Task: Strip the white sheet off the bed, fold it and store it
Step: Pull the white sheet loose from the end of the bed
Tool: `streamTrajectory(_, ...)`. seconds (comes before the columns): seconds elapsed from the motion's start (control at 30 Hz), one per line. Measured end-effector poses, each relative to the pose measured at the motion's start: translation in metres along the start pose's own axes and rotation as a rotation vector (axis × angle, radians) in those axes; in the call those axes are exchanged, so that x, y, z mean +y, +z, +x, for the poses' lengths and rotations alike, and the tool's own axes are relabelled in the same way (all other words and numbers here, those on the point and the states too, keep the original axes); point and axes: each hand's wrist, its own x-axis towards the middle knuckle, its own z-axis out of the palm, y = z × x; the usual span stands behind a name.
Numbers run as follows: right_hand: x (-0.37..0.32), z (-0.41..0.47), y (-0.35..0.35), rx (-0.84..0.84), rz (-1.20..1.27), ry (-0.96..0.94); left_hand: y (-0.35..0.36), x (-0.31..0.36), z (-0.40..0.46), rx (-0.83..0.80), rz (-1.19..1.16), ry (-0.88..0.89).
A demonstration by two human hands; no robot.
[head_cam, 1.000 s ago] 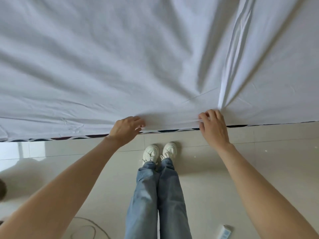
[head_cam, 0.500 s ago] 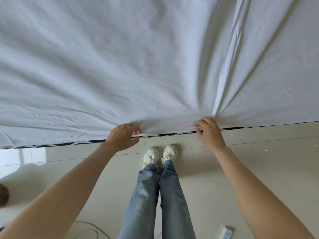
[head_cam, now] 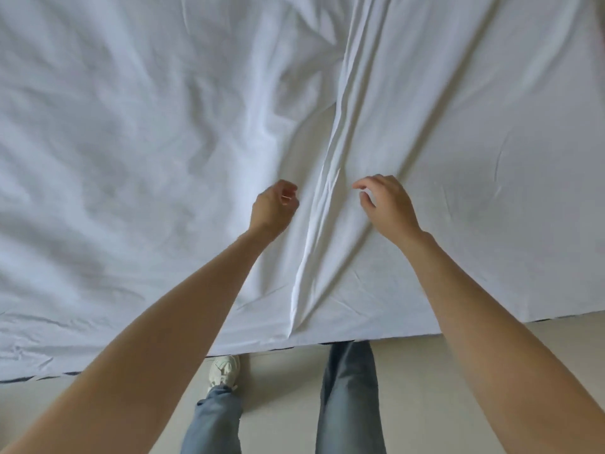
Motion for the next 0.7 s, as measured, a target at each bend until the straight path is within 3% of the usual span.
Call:
streamTrajectory(0.17, 0.065, 0.122, -0.015, -0.018, -0.107, -0.202, 0.059, 0.068, 0.110, 0.067, -0.031, -0.140)
streamTrajectory(0.33, 0.096, 0.210, -0.002, -0.195, -0.223, -0.372, 0.106, 0.087, 0.166, 0.145, 0.147, -0.281)
streamTrajectory(0.43, 0.098, 0.234, 0.004, -0.293, -0.286, -0.434, 0.116, 0.091, 0.173, 0.221, 0.178, -0.273)
streamTrajectory(0.57, 0.093, 0.242, 0.002, -0.426, -0.414, -0.485, 0.111, 0.103, 0.180, 0.154, 0.185, -0.290)
streamTrajectory(0.7, 0.099, 0.248, -0.015, -0.310, -0.474, -0.534, 0.109, 0.126, 0.165, 0.184, 0.029, -0.166)
